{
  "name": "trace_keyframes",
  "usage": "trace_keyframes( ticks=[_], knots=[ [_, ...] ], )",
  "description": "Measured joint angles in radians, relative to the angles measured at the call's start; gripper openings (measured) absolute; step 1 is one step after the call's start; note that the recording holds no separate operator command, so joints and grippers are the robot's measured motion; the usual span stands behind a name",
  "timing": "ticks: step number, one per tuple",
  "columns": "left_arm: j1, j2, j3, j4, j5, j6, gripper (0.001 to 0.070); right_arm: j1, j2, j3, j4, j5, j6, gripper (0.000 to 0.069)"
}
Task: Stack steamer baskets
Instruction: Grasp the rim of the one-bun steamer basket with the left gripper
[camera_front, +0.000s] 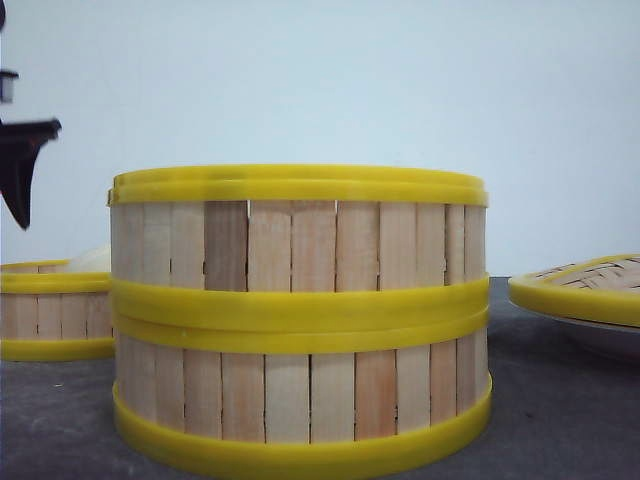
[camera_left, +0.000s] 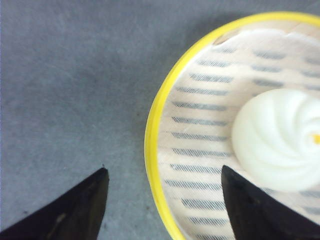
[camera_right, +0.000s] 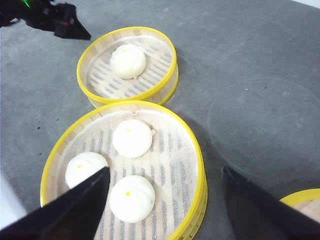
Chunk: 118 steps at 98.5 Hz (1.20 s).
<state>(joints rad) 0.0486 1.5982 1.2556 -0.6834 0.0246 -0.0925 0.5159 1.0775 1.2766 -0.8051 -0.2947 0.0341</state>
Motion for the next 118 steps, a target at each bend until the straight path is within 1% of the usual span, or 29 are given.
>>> trace_keyframes(
  ticks=[5, 19, 30, 48, 54, 68, 75, 90, 102, 118],
  knots=[
    [0.000, 0.023, 0.000, 0.006, -0.003, 0.005, 0.0411, 0.000, 0.000, 0.000, 0.000, 0.000, 0.000, 0.0438],
    [0.000, 0.071, 0.000, 0.021, -0.005, 0.014, 0.0356, 0.000, 0.000, 0.000, 0.000, 0.000, 0.000, 0.0438],
    [0.001, 0.104, 0.000, 0.024, -0.027, 0.019, 0.0345, 0.000, 0.000, 0.000, 0.000, 0.000, 0.000, 0.0438],
    [0.002, 0.146, 0.000, 0.024, -0.047, 0.022, 0.0336, 0.000, 0.000, 0.000, 0.000, 0.000, 0.000, 0.0438],
    [0.002, 0.146, 0.000, 0.032, -0.049, 0.022, 0.0302, 0.000, 0.000, 0.000, 0.001, 0.000, 0.000, 0.0438],
    [0.002, 0.146, 0.000, 0.038, -0.049, 0.022, 0.0174, 0.000, 0.000, 0.000, 0.008, 0.000, 0.000, 0.0438],
    [0.002, 0.146, 0.000, 0.038, -0.048, 0.022, 0.0130, 0.000, 0.000, 0.000, 0.010, 0.000, 0.000, 0.0438],
    [0.002, 0.146, 0.000, 0.038, -0.047, 0.022, 0.0106, 0.000, 0.000, 0.000, 0.011, 0.001, 0.000, 0.0438],
    [0.001, 0.146, 0.000, 0.039, -0.045, 0.021, 0.0051, 0.000, 0.000, 0.000, 0.018, 0.000, 0.000, 0.0438],
    [0.001, 0.146, 0.000, 0.036, -0.046, 0.019, 0.0041, 0.000, 0.000, 0.000, 0.019, 0.000, 0.000, 0.0438]
  ],
)
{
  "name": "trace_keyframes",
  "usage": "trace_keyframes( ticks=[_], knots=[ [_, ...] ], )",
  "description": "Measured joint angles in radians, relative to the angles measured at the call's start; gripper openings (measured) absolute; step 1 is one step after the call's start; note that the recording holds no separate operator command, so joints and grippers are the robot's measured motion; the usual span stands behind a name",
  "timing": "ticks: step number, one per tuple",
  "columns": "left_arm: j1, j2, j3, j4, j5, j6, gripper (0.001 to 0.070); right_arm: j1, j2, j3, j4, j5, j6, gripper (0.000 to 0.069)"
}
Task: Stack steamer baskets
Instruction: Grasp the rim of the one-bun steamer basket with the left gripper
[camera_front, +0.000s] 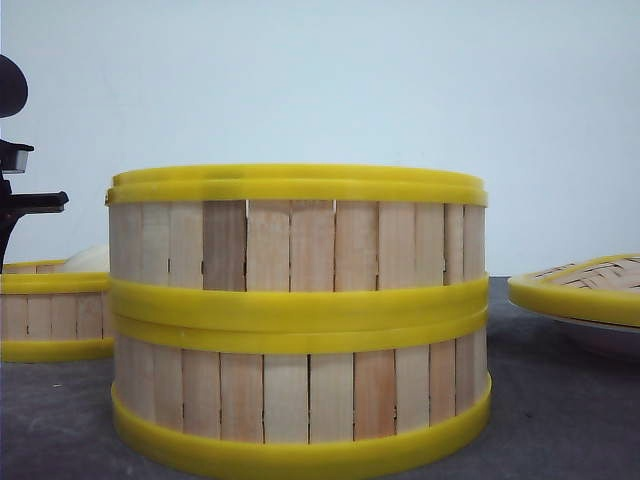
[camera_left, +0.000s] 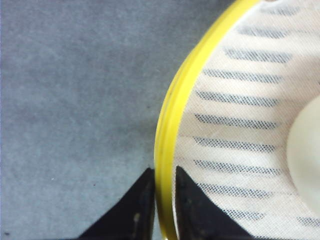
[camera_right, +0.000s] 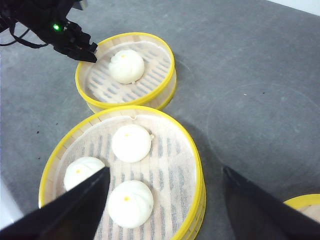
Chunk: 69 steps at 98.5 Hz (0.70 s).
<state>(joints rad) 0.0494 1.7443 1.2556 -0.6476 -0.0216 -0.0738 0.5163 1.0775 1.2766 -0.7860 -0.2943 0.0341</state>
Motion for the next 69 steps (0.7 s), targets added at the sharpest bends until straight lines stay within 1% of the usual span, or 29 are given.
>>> trace_keyframes(
  ticks=[19, 35, 44, 55, 69],
  knots=[
    [0.002, 0.000, 0.000, -0.004, -0.001, -0.001, 0.0038, 0.000, 0.000, 0.000, 0.013, 0.000, 0.000, 0.0438],
    [0.013, 0.000, 0.008, -0.036, 0.003, -0.016, 0.0037, 0.000, 0.000, 0.000, 0.020, 0.000, 0.000, 0.0438],
    [0.027, -0.007, 0.008, -0.039, 0.032, -0.028, 0.0035, 0.000, 0.000, 0.000, 0.020, 0.000, 0.000, 0.0438],
    [0.054, -0.055, 0.010, -0.050, 0.086, -0.050, 0.0035, 0.000, 0.000, 0.000, 0.020, 0.001, 0.000, 0.0438],
    [0.080, -0.119, 0.077, -0.109, 0.134, -0.049, 0.0035, 0.000, 0.000, 0.000, 0.020, 0.000, 0.000, 0.0438]
  ],
)
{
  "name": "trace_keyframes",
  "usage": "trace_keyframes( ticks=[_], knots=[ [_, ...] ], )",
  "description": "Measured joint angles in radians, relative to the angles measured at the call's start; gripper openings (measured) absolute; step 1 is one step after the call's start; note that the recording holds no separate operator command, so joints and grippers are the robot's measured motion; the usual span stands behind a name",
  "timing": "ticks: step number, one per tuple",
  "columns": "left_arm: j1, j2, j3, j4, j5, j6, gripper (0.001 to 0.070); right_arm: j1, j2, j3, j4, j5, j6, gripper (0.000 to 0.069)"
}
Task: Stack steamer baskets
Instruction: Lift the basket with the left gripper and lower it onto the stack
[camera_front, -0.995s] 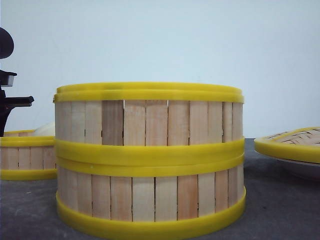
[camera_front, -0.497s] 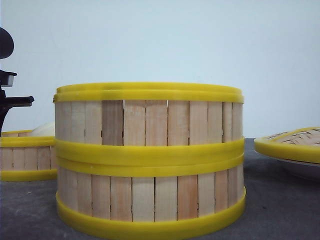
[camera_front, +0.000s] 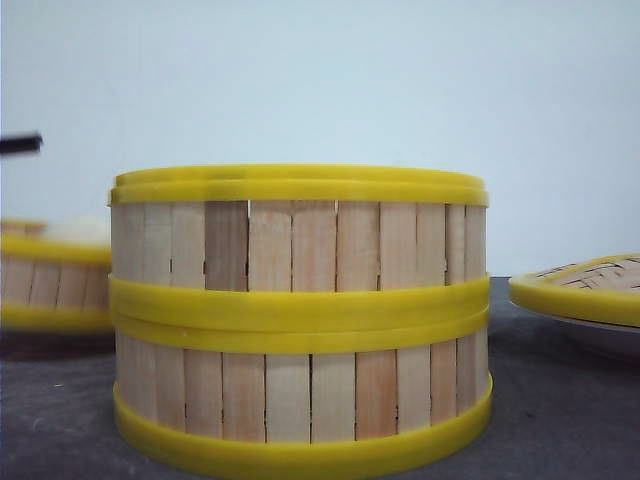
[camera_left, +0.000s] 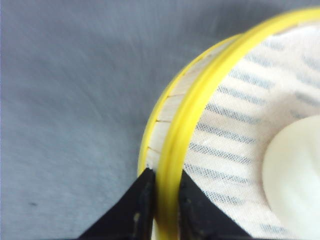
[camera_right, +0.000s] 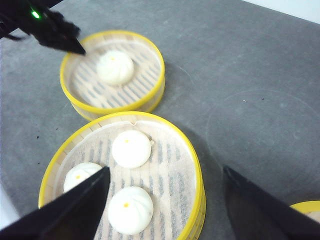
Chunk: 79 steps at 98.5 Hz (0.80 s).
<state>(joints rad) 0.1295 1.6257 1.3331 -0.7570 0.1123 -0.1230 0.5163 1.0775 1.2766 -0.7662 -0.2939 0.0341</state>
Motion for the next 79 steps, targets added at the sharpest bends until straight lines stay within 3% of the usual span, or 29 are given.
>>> trace_keyframes(
  ticks=[18, 51, 63, 79],
  knots=[
    [0.000, -0.071, 0.100, -0.060, 0.084, -0.004, 0.0035, 0.000, -0.002, 0.000, 0.000, 0.001, 0.000, 0.0438],
    [-0.064, -0.155, 0.190, -0.247, 0.307, 0.000, 0.0035, 0.000, -0.072, 0.000, -0.002, 0.006, 0.000, 0.0438],
    [-0.144, -0.154, 0.190, -0.318, 0.318, 0.031, 0.0035, 0.000, -0.115, 0.000, -0.003, 0.006, 0.000, 0.0438],
    [-0.287, -0.154, 0.190, -0.301, 0.314, 0.054, 0.0035, 0.000, -0.162, 0.000, -0.012, 0.006, 0.001, 0.0438]
  ],
)
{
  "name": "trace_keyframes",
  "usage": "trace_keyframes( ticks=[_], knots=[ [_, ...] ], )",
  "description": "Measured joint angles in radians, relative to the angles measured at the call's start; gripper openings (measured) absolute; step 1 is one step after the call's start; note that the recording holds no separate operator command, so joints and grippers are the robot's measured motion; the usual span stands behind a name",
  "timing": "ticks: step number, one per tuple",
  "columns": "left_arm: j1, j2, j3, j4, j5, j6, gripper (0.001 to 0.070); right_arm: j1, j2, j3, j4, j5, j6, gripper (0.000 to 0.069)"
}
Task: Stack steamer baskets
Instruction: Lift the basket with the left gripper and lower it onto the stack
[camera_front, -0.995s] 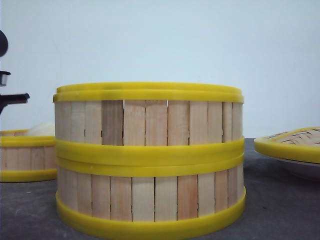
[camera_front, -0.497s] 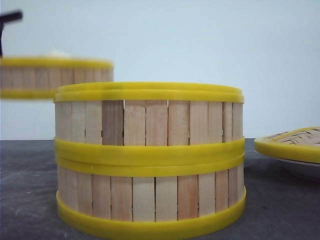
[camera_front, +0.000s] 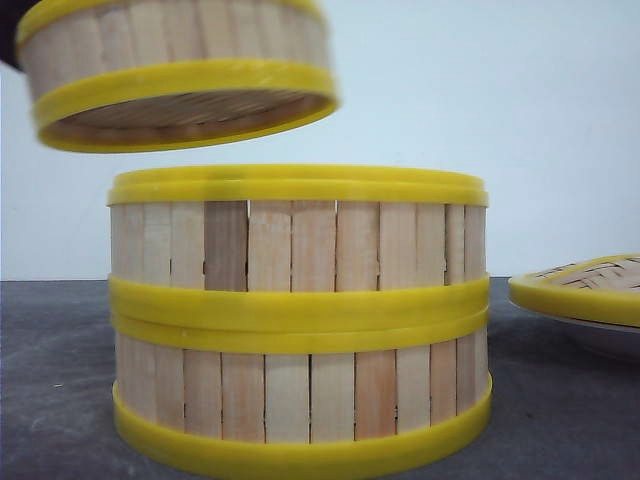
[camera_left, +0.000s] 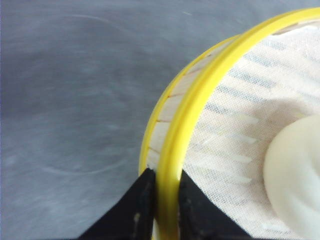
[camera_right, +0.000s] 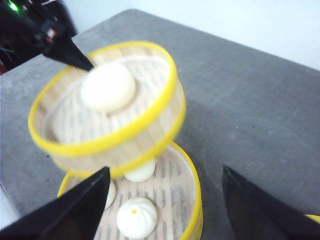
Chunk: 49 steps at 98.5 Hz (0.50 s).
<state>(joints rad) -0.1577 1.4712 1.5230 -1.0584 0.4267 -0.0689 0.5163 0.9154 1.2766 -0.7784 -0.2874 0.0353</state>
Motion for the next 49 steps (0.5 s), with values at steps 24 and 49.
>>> trace_keyframes(
  ticks=[24, 49],
  knots=[
    [-0.187, 0.000, 0.000, 0.008, -0.121, 0.002, 0.0035, 0.000, -0.039, 0.000, -0.053, 0.001, 0.006, 0.0438],
    [-0.283, 0.000, 0.000, 0.015, -0.171, 0.005, 0.0035, 0.000, -0.040, 0.000, -0.078, 0.003, 0.007, 0.0438]
  ],
)
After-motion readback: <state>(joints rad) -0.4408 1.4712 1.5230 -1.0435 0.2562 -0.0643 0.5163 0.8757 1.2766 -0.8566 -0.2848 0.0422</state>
